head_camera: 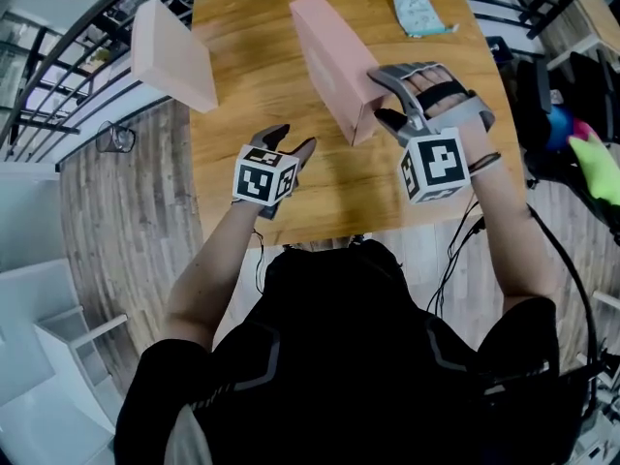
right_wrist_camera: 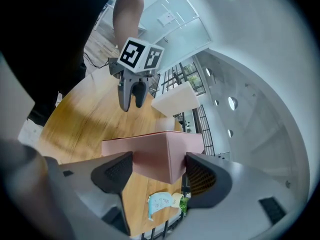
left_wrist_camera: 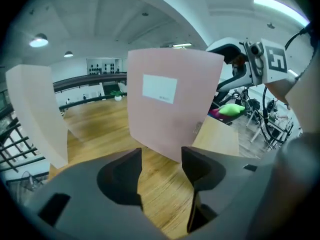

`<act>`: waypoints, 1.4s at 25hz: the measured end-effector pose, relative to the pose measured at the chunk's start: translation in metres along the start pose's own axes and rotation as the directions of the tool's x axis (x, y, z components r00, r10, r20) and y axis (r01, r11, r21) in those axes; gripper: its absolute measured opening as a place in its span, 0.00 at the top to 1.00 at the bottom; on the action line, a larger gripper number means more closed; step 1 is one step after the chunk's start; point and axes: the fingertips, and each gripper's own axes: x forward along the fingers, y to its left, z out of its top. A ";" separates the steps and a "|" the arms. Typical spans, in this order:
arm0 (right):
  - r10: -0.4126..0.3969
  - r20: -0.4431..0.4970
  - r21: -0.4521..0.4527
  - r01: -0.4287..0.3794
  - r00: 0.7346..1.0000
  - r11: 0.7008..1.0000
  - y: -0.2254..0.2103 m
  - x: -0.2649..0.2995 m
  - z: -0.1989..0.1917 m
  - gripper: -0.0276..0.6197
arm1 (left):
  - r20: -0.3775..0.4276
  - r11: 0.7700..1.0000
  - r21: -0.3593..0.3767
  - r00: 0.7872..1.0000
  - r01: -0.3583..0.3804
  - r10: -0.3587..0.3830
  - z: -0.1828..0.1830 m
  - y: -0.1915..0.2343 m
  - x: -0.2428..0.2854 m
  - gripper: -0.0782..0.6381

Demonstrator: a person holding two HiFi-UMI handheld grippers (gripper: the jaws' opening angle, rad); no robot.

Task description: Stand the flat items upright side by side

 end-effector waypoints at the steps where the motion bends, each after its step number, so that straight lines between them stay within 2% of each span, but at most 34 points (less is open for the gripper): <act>1: -0.001 -0.001 0.012 0.001 1.000 1.000 0.000 0.000 0.001 0.43 | 0.017 1.000 -0.003 1.000 -0.007 0.007 0.003 0.005 -0.009 0.52; 4: -0.008 0.003 0.046 0.008 1.000 0.999 0.000 0.001 0.002 0.43 | 0.091 1.000 -0.015 0.996 -0.014 0.015 0.016 0.016 -0.035 0.52; 6: -0.018 0.005 0.075 0.017 1.000 0.997 0.001 -0.001 0.000 0.43 | 0.151 1.000 -0.018 0.989 -0.007 0.009 0.026 0.016 -0.052 0.56; 9: -0.035 0.037 0.181 0.028 0.999 0.983 -0.001 -0.005 0.003 0.43 | 0.219 1.000 -0.020 0.976 0.006 -0.002 0.039 0.016 -0.073 0.56; 11: -0.069 0.067 0.273 0.048 0.995 0.961 -0.009 -0.013 0.008 0.36 | 0.264 1.000 -0.023 0.965 0.008 -0.002 0.049 0.018 -0.087 0.56; 13: -0.107 0.100 0.401 0.058 0.989 0.914 -0.015 -0.024 0.011 0.34 | 0.308 0.999 -0.037 0.951 0.013 -0.001 0.057 0.022 -0.102 0.56; 14: -0.122 0.120 0.485 0.049 0.985 0.873 -0.017 -0.029 0.011 0.33 | 0.330 0.999 -0.047 0.944 0.016 0.001 0.061 0.024 -0.108 0.56; 15: -0.135 0.139 0.574 0.031 0.981 0.818 -0.018 -0.032 0.010 0.33 | 0.352 0.998 -0.058 0.936 0.018 0.004 0.065 0.025 -0.115 0.56; 18: -0.208 0.166 0.790 -0.004 0.964 0.613 -0.020 -0.040 0.007 0.33 | 0.429 0.997 -0.081 0.903 0.017 0.020 0.077 0.031 -0.136 0.56; 21: -0.295 0.129 0.913 0.002 0.947 0.408 -0.024 -0.043 0.006 0.33 | 0.488 0.995 -0.097 0.870 -0.016 0.061 0.084 0.041 -0.162 0.56; 23: -0.293 0.106 0.955 -0.015 0.950 0.297 -0.016 -0.034 0.006 0.33 | 0.501 0.995 -0.081 0.860 -0.060 0.092 0.083 0.049 -0.178 0.56; 24: -0.281 0.101 0.967 -0.028 0.954 0.253 -0.010 -0.028 0.005 0.33 | 0.500 0.994 -0.067 0.859 -0.089 0.110 0.081 0.055 -0.185 0.56; 27: -0.256 0.070 0.988 -0.031 0.964 0.153 0.006 -0.013 0.001 0.33 | 0.501 0.987 -0.049 0.852 -0.150 0.155 0.078 0.071 -0.206 0.56; 30: -0.264 -0.002 0.998 0.017 0.964 0.055 0.012 -0.006 -0.007 0.33 | 0.524 0.983 -0.076 0.831 -0.169 0.184 0.078 0.082 -0.224 0.57; 31: -0.267 -0.012 0.999 0.021 0.964 0.031 0.014 -0.005 -0.007 0.33 | 0.532 0.980 -0.092 0.823 -0.179 0.200 0.077 0.084 -0.228 0.57; 33: -0.258 -0.012 1.000 0.017 0.966 0.014 0.017 0.000 -0.006 0.33 | 0.543 0.974 -0.124 0.809 -0.188 0.225 0.077 0.089 -0.235 0.57; 35: -0.244 -0.002 1.000 0.007 0.970 0.020 0.019 0.005 -0.003 0.33 | 0.550 0.973 -0.136 0.803 -0.186 0.230 0.077 0.089 -0.240 0.57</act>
